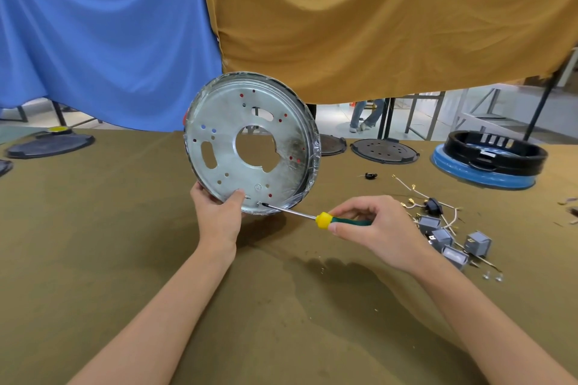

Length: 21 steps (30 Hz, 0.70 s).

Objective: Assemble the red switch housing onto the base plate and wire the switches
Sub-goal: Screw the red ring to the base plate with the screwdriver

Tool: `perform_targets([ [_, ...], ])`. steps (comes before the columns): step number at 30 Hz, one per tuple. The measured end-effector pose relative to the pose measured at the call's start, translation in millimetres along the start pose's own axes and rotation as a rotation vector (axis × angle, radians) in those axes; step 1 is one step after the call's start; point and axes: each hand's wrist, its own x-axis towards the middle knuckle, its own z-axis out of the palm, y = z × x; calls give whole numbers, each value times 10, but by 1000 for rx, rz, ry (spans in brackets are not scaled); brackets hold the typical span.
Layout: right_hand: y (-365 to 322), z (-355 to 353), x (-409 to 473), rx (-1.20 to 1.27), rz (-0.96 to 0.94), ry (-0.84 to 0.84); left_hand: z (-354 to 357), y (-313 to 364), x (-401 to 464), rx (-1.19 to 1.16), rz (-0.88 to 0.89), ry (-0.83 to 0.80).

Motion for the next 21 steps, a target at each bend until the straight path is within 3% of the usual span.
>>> perform_targets([
  [12,-1,5,-2,-16,5,8,2,6,-20,9,-10,-24],
  [21,-44,53,-21,-74,-15,-25,18,-39,-47,131,120,-66],
])
